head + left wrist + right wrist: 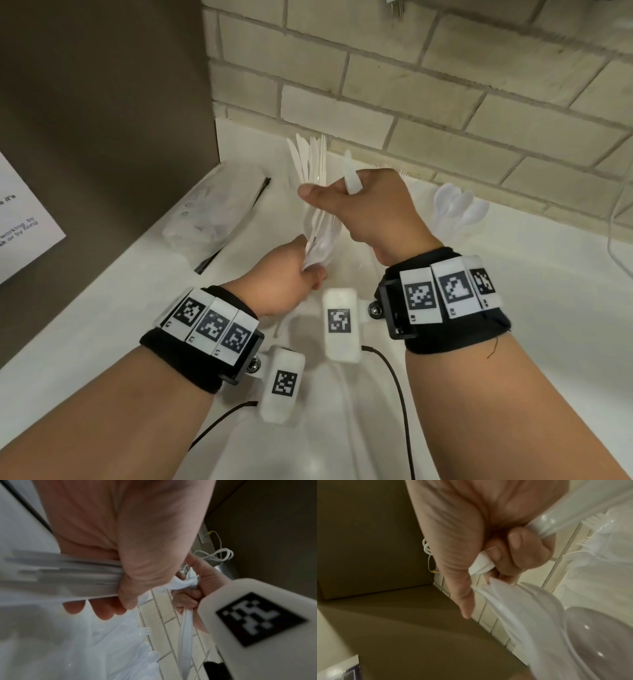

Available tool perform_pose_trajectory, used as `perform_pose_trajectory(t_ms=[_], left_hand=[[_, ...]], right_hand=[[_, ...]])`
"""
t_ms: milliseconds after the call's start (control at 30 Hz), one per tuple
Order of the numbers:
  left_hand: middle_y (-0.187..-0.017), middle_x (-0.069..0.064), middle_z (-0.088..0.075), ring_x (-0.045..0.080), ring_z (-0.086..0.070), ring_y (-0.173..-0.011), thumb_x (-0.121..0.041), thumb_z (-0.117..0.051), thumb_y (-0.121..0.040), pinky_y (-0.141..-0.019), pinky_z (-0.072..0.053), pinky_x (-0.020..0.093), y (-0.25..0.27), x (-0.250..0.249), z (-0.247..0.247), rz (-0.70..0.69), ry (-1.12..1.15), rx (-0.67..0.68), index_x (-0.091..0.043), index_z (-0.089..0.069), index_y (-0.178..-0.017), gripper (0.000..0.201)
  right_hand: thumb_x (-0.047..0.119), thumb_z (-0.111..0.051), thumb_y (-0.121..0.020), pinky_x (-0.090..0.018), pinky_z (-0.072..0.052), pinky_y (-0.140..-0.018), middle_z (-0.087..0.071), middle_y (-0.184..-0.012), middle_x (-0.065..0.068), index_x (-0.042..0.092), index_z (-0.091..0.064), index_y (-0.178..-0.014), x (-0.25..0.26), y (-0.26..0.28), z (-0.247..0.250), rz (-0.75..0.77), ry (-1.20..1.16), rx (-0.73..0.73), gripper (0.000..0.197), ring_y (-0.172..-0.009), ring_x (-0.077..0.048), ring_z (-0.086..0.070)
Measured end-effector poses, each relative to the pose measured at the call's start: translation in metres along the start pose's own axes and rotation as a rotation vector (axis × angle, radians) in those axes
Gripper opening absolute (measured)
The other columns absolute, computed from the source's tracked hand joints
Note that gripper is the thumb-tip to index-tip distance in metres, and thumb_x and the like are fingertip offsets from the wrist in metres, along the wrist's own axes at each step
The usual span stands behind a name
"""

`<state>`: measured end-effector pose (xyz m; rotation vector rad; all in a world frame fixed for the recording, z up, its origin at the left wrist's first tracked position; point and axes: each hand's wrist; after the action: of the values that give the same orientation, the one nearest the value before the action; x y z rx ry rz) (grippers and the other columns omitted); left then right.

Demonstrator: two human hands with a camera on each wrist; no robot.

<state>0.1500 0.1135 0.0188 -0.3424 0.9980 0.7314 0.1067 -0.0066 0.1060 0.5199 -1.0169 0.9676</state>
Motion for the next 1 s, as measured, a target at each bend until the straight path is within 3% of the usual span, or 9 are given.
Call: perform_pose_trajectory(t_ms=[133,200,267,333,467,600,733,867,1000], left_hand=[[-0.072,-0.002,-0.057,0.004,-0.055,-0.058,-0.021,-0.049,-0.097,-0.048,-0.039,0.01,0.002,-0.004,0.0,-0.019,-0.103,-0.005,-0.017,-0.041,-0.088,0.013],[-0.067,-0.003,-0.051,0.004,-0.049,-0.053,-0.023,-0.048,-0.097,-0.044,-0.036,0.01,0.004,-0.004,0.0,-0.02,-0.135,-0.009,-0.022,-0.034,-0.078,0.024],[-0.068,-0.002,-0.051,0.008,-0.05,-0.054,-0.024,-0.048,-0.097,-0.044,-0.036,0.011,0.004,-0.003,0.001,-0.014,-0.12,-0.007,-0.02,-0.036,-0.081,0.021],[-0.069,0.001,-0.055,0.012,-0.054,-0.058,-0.025,-0.048,-0.097,-0.048,-0.038,0.014,0.004,-0.002,0.001,-0.01,-0.102,-0.015,-0.018,-0.037,-0.086,0.017],[-0.082,0.013,-0.065,0.027,-0.066,-0.075,-0.024,-0.047,-0.097,-0.068,-0.052,0.038,0.004,-0.005,0.0,0.0,-0.011,-0.02,-0.007,-0.043,-0.105,0.02],[-0.086,0.008,-0.064,0.03,-0.065,-0.081,-0.022,-0.046,-0.098,-0.072,-0.052,0.032,0.006,-0.006,-0.001,-0.024,0.046,-0.002,-0.003,-0.045,-0.109,0.022],[-0.073,-0.005,-0.061,0.017,-0.06,-0.068,-0.022,-0.047,-0.097,-0.074,-0.053,0.038,0.007,0.0,-0.001,-0.039,0.148,0.01,-0.007,-0.05,-0.11,0.02],[-0.066,-0.012,-0.062,0.011,-0.059,-0.068,-0.02,-0.048,-0.098,-0.078,-0.052,0.042,0.007,0.006,-0.001,-0.033,0.281,0.037,-0.005,-0.056,-0.111,0.022],[-0.072,-0.007,-0.063,0.017,-0.063,-0.078,-0.014,-0.046,-0.098,-0.083,-0.049,0.034,0.007,0.004,0.0,-0.086,0.357,0.099,-0.001,-0.059,-0.107,0.02]], right_hand=[[0.018,-0.071,-0.08,-0.024,-0.044,-0.057,-0.069,-0.078,-0.02,-0.006,-0.068,-0.079,-0.002,-0.001,-0.005,0.039,0.116,0.004,0.024,-0.062,-0.016,-0.058],[0.023,-0.068,-0.086,-0.024,-0.045,-0.059,-0.069,-0.072,-0.013,0.002,-0.071,-0.078,0.0,-0.002,-0.002,0.081,0.073,-0.088,0.022,-0.059,-0.013,-0.057],[0.031,-0.066,-0.089,-0.024,-0.043,-0.057,-0.062,-0.063,0.0,0.013,-0.07,-0.077,0.002,-0.003,0.003,0.085,0.006,-0.155,0.022,-0.053,-0.008,-0.053],[0.035,-0.068,-0.087,-0.023,-0.041,-0.057,-0.063,-0.066,0.005,0.016,-0.07,-0.079,0.001,0.0,0.006,0.064,-0.002,-0.087,0.02,-0.055,-0.006,-0.053],[0.027,-0.063,-0.091,-0.019,-0.038,-0.054,-0.056,-0.061,0.003,0.015,-0.058,-0.067,-0.006,0.004,0.001,0.071,0.117,0.029,0.027,-0.051,-0.007,-0.047],[0.026,-0.046,-0.1,-0.024,-0.041,-0.056,-0.072,-0.083,-0.008,0.024,-0.053,-0.085,-0.001,-0.003,0.007,0.171,-0.164,-0.265,0.016,-0.051,-0.002,-0.052],[0.019,-0.039,-0.102,-0.022,-0.043,-0.058,-0.062,-0.071,0.006,0.025,-0.049,-0.088,0.011,-0.007,0.03,0.315,-0.323,-0.47,0.019,-0.053,-0.006,-0.052],[0.016,-0.036,-0.103,-0.023,-0.044,-0.047,-0.055,-0.069,0.001,0.017,-0.049,-0.091,0.0,-0.008,0.033,0.209,-0.231,-0.319,0.017,-0.045,-0.014,-0.049],[0.017,-0.039,-0.103,-0.022,-0.041,-0.043,-0.071,-0.104,0.002,0.021,-0.049,-0.092,-0.013,0.0,0.023,0.21,-0.119,-0.04,0.016,-0.039,-0.016,-0.042]])
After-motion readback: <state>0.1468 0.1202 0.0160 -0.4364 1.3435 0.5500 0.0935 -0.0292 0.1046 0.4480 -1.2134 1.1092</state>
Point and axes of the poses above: each hand's wrist, its own y-axis away from the middle knuckle, its own z-axis out of the back of the hand, x = y × z
